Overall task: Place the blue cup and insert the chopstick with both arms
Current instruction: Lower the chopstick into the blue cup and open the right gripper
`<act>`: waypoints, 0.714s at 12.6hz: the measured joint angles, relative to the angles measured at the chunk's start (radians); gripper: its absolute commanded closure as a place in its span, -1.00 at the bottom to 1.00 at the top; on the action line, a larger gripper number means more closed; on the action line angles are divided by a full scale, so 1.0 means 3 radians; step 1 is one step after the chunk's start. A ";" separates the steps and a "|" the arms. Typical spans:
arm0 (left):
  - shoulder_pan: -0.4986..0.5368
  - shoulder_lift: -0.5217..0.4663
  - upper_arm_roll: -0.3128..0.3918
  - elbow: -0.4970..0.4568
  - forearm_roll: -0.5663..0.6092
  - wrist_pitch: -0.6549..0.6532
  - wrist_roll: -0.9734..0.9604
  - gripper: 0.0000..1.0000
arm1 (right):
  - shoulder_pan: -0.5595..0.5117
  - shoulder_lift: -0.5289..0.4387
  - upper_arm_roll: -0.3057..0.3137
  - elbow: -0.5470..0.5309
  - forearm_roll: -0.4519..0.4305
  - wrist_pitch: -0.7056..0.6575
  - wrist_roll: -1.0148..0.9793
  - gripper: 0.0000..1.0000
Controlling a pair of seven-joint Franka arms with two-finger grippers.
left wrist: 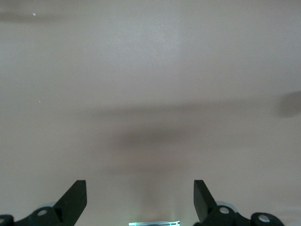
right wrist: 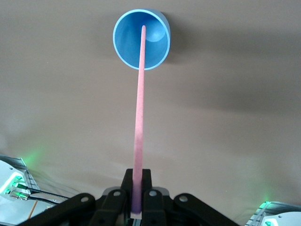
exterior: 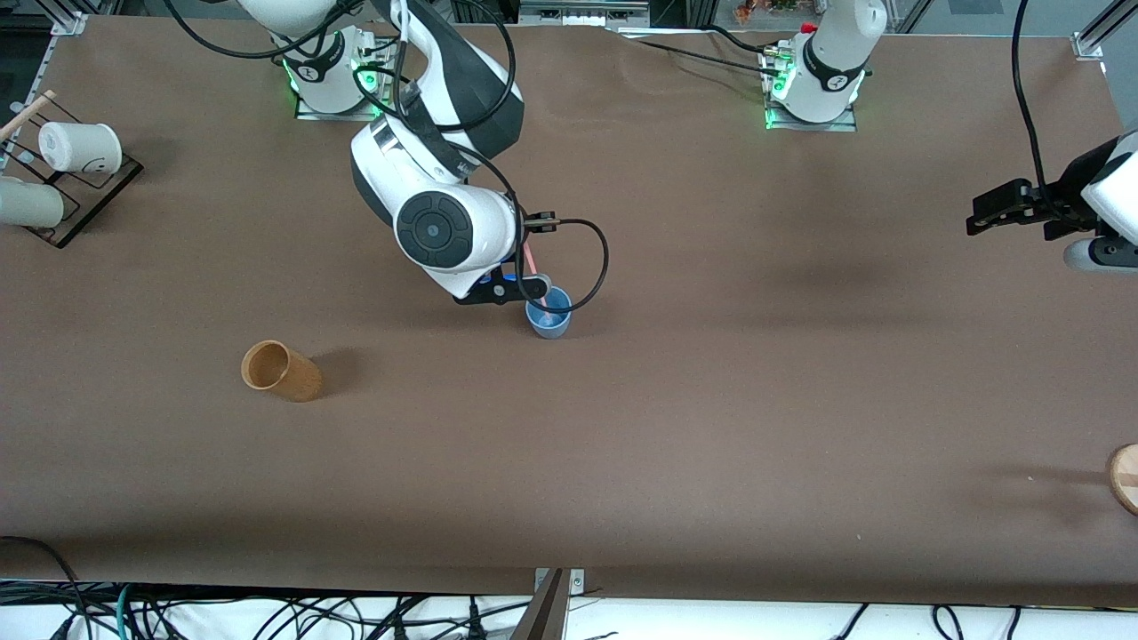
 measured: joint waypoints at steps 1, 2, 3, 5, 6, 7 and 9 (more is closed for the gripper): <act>0.0000 0.0000 0.0000 0.0000 0.0000 0.0000 0.0000 -1.00 | -0.0004 0.0015 -0.0002 0.0000 0.0000 0.0001 0.0001 1.00; 0.0000 0.0000 0.0000 0.0000 0.0000 0.0000 0.0000 -1.00 | -0.0008 0.0031 -0.0003 0.0000 0.0000 0.0004 0.0002 1.00; 0.0000 0.0000 0.0000 0.0000 0.0000 0.0000 0.0000 -1.00 | -0.0010 0.0048 -0.0003 0.0000 0.0000 0.0014 0.0002 1.00; 0.0000 0.0000 0.0000 0.0000 0.0000 0.0000 0.0000 -1.00 | -0.0010 0.0085 -0.0003 0.0000 0.0000 0.0058 0.0004 1.00; 0.0000 0.0000 0.0000 0.0000 0.0000 0.0000 0.0000 -1.00 | -0.0010 0.0105 -0.0003 0.0000 0.0000 0.0102 0.0005 1.00; 0.0000 0.0000 0.0000 0.0000 0.0000 0.0000 0.0000 -1.00 | -0.0008 0.0123 -0.0003 0.0000 0.0000 0.0137 0.0005 0.90; 0.0001 0.0000 0.0000 0.0000 0.0000 0.0000 0.0000 -1.00 | -0.0005 0.0158 -0.0003 0.0000 0.0002 0.0222 0.0005 -0.23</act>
